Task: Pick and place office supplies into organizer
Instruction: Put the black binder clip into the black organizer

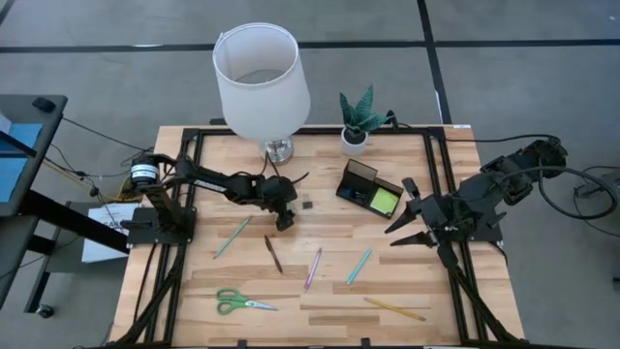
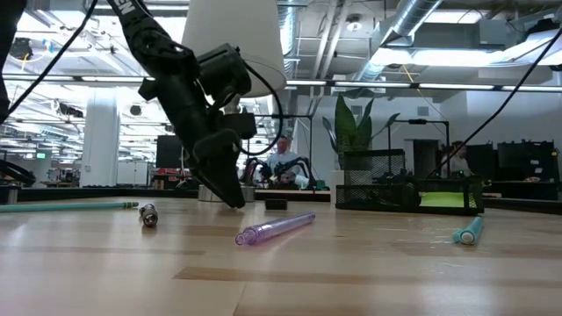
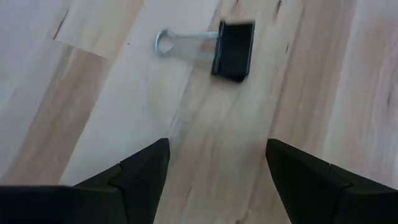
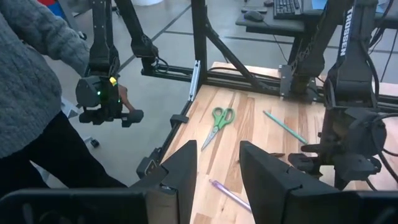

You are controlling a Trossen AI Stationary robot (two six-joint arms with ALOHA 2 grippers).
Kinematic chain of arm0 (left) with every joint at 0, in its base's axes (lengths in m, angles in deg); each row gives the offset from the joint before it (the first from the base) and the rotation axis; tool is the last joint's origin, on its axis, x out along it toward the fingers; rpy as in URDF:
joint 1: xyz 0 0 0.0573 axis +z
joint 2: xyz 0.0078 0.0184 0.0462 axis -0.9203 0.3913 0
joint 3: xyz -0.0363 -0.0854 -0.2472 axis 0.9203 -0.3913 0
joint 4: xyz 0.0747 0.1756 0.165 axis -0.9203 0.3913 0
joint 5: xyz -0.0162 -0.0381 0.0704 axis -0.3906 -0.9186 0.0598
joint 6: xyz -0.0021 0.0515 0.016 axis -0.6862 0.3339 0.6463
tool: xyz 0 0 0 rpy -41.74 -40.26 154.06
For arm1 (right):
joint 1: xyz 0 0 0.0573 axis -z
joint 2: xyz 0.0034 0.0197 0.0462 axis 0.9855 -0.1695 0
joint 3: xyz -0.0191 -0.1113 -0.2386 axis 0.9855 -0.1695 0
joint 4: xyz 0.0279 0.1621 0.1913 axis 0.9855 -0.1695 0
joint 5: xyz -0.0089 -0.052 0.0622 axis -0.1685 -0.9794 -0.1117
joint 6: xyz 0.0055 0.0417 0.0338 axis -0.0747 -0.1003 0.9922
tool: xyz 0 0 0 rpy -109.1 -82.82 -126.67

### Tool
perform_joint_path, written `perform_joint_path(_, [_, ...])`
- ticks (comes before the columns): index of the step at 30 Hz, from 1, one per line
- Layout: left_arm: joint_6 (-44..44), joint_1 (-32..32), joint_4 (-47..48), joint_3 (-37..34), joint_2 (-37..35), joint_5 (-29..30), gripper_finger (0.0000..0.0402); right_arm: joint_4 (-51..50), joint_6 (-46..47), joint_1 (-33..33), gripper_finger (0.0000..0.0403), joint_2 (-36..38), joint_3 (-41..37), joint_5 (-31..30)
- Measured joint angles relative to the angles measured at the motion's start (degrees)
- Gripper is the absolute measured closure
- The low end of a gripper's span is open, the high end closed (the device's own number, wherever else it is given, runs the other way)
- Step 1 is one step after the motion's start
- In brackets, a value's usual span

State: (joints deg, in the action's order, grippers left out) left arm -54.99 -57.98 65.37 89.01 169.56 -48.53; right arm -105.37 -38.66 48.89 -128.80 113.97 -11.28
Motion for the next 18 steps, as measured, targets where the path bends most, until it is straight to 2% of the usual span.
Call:
perform_joint_path(4, [0.12, 0.04, -1.24, -0.15, 0.03, 0.70, 0.0136, 0.00, 0.00, 0.00, 0.0289, 0.00, 0.00, 0.00])
perform_joint_path(11, [-4.43, 0.12, -12.05, -0.46, 0.58, 0.61, 0.0136, -0.02, -0.04, 0.00, 0.0289, 0.00, 0.00, 0.00])
perform_joint_path(18, [-0.75, -0.05, -16.46, -0.37, 0.51, 0.74, 0.0136, -0.03, -0.15, 0.00, 0.0289, 0.00, 0.00, 0.00])
